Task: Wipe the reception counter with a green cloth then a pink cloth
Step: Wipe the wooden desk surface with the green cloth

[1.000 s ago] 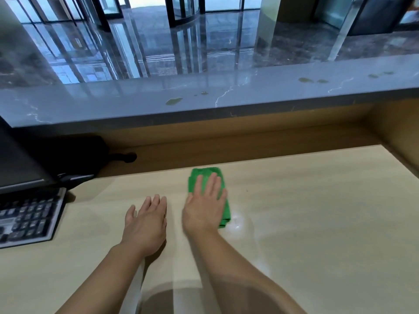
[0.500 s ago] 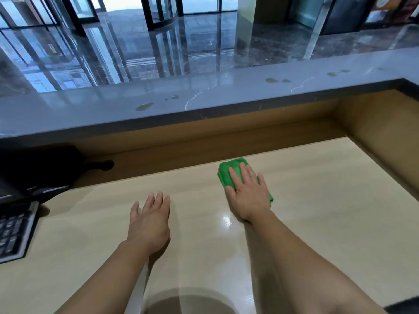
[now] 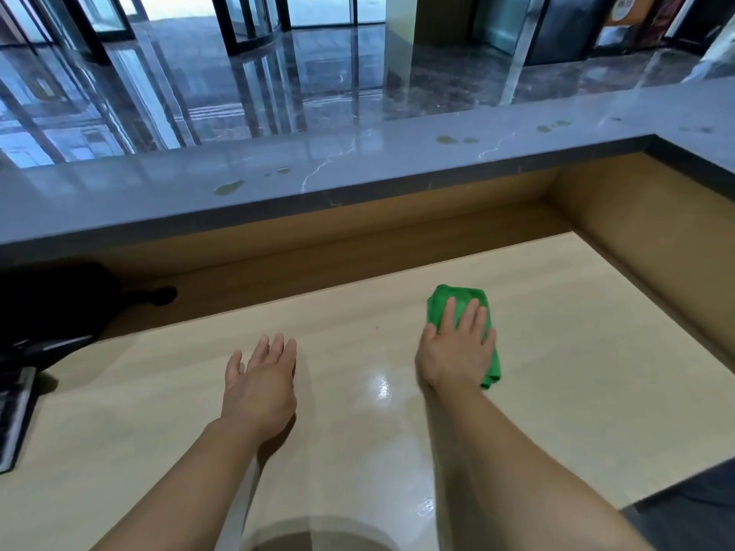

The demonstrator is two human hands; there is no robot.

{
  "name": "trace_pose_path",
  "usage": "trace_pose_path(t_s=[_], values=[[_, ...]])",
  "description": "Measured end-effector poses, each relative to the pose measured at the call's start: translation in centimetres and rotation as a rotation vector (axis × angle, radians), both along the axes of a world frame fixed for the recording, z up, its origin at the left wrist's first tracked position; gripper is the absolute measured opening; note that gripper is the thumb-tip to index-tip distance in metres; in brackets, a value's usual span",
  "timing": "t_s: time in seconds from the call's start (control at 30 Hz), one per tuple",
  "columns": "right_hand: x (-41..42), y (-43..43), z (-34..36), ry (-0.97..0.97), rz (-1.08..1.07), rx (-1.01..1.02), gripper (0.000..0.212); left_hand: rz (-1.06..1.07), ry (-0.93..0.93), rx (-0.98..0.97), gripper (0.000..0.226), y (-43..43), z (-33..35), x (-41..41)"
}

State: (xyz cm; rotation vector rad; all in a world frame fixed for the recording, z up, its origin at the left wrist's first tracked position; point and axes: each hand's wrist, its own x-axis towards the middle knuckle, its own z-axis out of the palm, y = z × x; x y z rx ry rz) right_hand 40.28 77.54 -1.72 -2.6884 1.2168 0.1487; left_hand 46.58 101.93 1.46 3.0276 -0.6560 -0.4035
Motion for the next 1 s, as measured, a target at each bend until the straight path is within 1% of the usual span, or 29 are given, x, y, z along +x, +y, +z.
trace_pose_path(t_s=[0.13,0.23,0.3,0.37,0.43,0.5,0.57,0.83,0.9,1.0], values=[[0.0,8.9,-0.1,-0.042,0.126,0.013,0.061,0.014,0.007,0.005,0.061,1.3,0.2,-0.7],[-0.6,14.7,-0.5,-0.053,0.368,0.046,0.06,0.036,0.01,0.023,0.06,2.2,0.3,-1.3],[-1.1,16.9,-0.8,-0.018,0.547,0.046,0.06,0.054,0.015,0.04,0.061,2.7,0.5,-1.7],[-1.5,16.5,-0.8,0.011,0.673,0.039,0.06,0.067,0.021,0.052,0.062,2.9,0.9,-2.3],[-1.8,14.4,-0.6,0.006,0.775,0.033,0.06,0.071,0.027,0.06,0.063,2.8,1.2,-2.9],[-2.3,11.4,-0.3,-0.005,0.819,0.026,0.059,0.075,0.021,0.066,0.064,2.3,1.4,-3.4],[-2.9,7.9,-0.2,-0.004,0.771,0.01,0.06,0.083,0.014,0.062,0.063,1.7,1.5,-3.9],[-7.4,-7.3,0.7,0.026,0.41,-0.025,0.061,0.128,0.031,0.026,0.056,0.5,1.1,-7.1],[-8.0,-9.1,0.5,0.045,0.327,-0.023,0.061,0.147,0.044,-0.006,0.058,0.9,1.0,-8.1],[-7.9,-7.5,0.3,0.045,0.207,0.006,0.061,0.164,0.065,-0.012,0.061,1.9,1.0,-10.2]])
